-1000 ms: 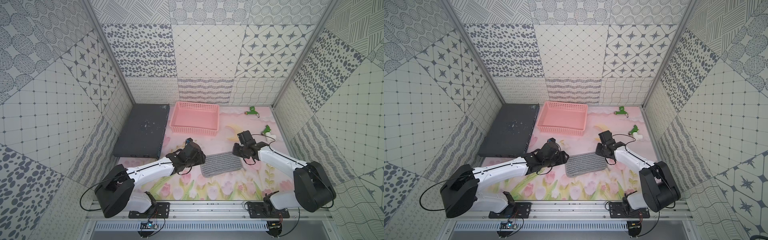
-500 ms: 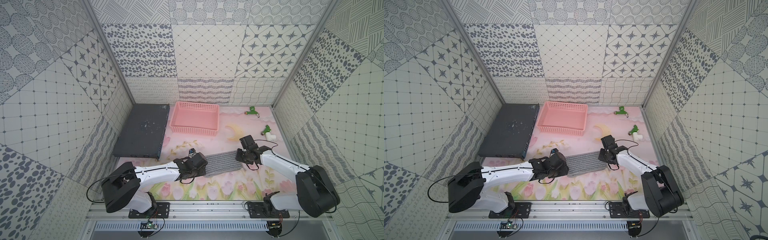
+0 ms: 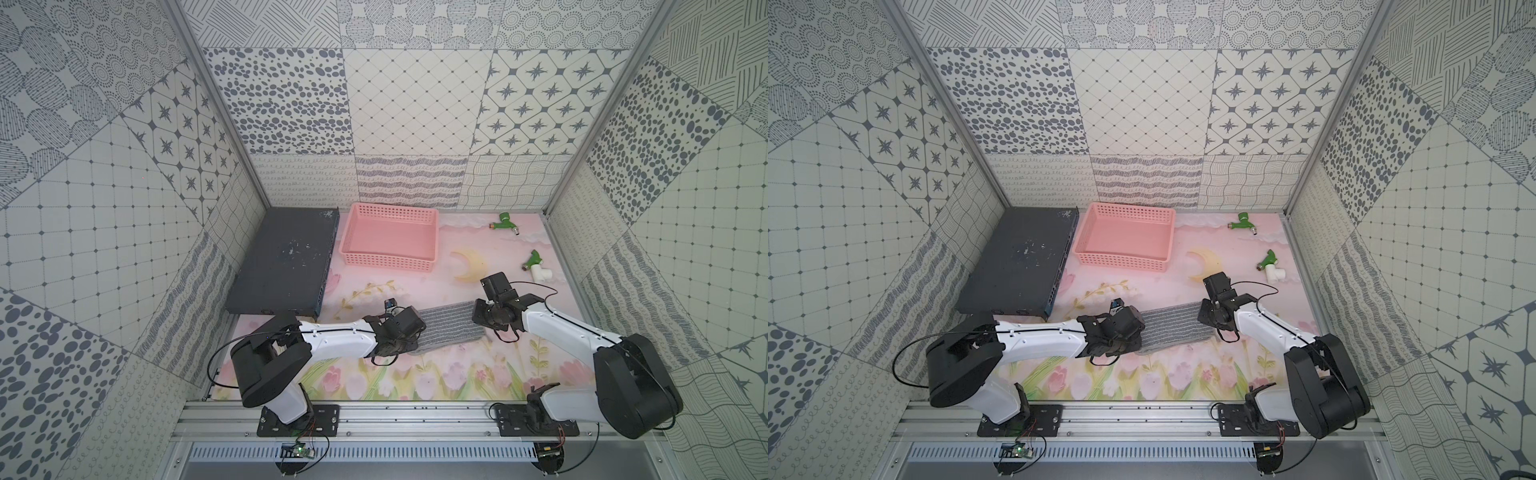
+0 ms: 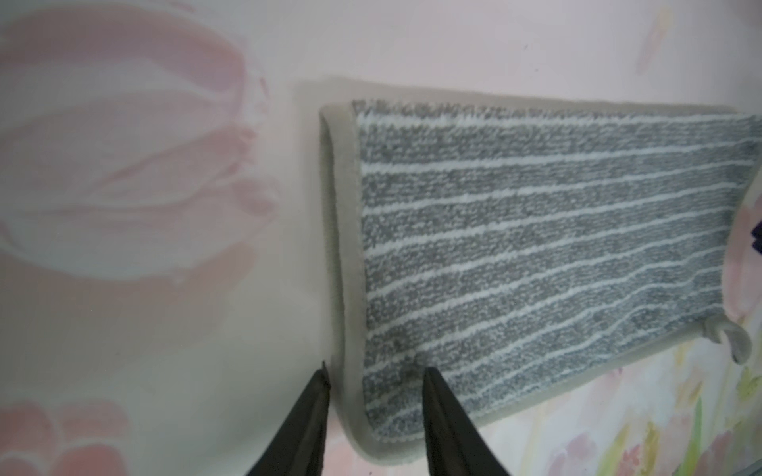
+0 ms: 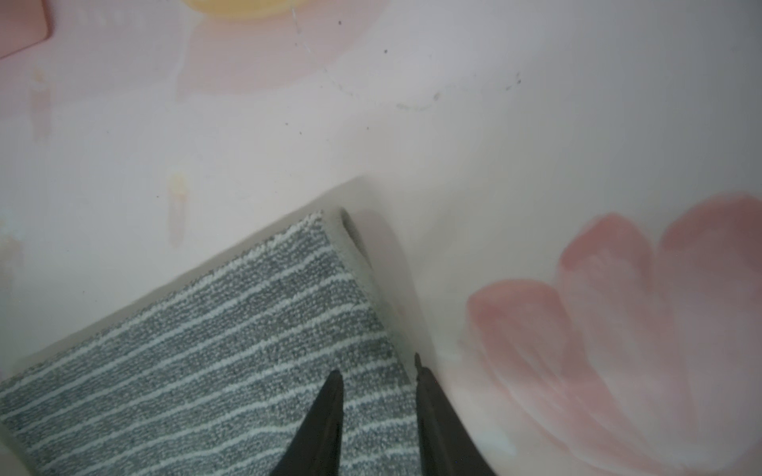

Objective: Fold the square dishcloth
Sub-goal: Fold the cleaning item at the center of the board.

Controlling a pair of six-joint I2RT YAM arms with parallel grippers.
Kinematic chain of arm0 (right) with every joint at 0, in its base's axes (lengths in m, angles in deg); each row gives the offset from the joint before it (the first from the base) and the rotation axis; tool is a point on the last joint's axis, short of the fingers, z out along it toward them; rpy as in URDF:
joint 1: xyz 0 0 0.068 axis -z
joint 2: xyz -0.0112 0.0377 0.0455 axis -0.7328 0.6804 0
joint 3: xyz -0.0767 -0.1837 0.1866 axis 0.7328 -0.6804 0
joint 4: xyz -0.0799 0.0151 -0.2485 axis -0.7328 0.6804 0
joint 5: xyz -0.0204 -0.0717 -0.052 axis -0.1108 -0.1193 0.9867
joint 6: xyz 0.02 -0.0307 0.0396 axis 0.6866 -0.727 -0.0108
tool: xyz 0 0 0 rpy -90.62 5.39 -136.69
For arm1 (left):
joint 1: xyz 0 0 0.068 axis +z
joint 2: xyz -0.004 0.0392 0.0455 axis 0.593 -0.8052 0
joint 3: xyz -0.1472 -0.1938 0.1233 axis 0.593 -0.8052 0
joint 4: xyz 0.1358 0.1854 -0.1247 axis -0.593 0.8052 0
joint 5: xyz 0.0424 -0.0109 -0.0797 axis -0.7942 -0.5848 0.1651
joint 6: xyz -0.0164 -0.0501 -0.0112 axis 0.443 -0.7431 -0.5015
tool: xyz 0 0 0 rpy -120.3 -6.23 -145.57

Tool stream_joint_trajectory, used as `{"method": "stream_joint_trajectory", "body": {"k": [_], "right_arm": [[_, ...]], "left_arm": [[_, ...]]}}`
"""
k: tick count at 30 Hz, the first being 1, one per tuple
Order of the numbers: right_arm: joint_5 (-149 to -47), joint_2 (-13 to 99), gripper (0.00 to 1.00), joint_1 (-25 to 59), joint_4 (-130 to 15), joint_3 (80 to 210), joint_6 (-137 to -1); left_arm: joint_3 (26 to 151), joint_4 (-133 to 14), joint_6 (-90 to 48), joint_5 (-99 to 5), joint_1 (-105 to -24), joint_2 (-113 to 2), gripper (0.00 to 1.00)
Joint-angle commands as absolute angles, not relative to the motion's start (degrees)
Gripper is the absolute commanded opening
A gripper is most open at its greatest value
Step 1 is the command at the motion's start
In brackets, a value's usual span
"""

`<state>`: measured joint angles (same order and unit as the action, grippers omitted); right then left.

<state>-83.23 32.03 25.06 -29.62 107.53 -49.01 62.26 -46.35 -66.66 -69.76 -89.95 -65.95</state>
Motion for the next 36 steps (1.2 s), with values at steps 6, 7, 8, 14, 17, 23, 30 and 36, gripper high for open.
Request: {"method": "stream_joint_trajectory", "body": {"k": [6,7,8,14,17,23,30,36], "right_arm": [[-81.98,26.23,0.32,25.32,-29.70,106.16,-48.02],[-81.67,25.62,0.32,25.28,-29.54,106.00,-47.87],[-81.43,25.14,0.32,25.25,-29.49,105.81,-47.62],[-81.82,24.14,0.33,25.37,-29.23,105.93,-47.83],[-83.48,24.89,0.32,25.32,-28.97,106.40,-48.56],[-86.19,25.27,0.33,24.38,-28.98,105.40,-47.70],[-85.71,25.18,0.33,22.00,-29.13,104.87,-46.07],[-85.57,25.03,0.33,20.85,-29.13,104.95,-45.70]], "left_arm": [[62.33,-23.77,-67.95,-72.65,-89.98,-68.00,0.24],[62.42,-21.92,-67.83,-73.62,-89.98,-67.63,0.22],[62.59,-20.44,-67.67,-74.46,-89.98,-67.27,0.20],[63.96,-15.97,-65.79,-77.93,-89.21,-67.15,0.09],[63.44,-14.91,-64.89,-79.02,-87.65,-66.34,0.03],[61.37,-14.42,-62.58,-79.35,-84.07,-61.17,0.20],[61.26,-17.40,-61.70,-75.73,-83.65,-60.14,0.31],[59.87,-19.36,-62.66,-73.68,-83.66,-59.91,0.38]]}}
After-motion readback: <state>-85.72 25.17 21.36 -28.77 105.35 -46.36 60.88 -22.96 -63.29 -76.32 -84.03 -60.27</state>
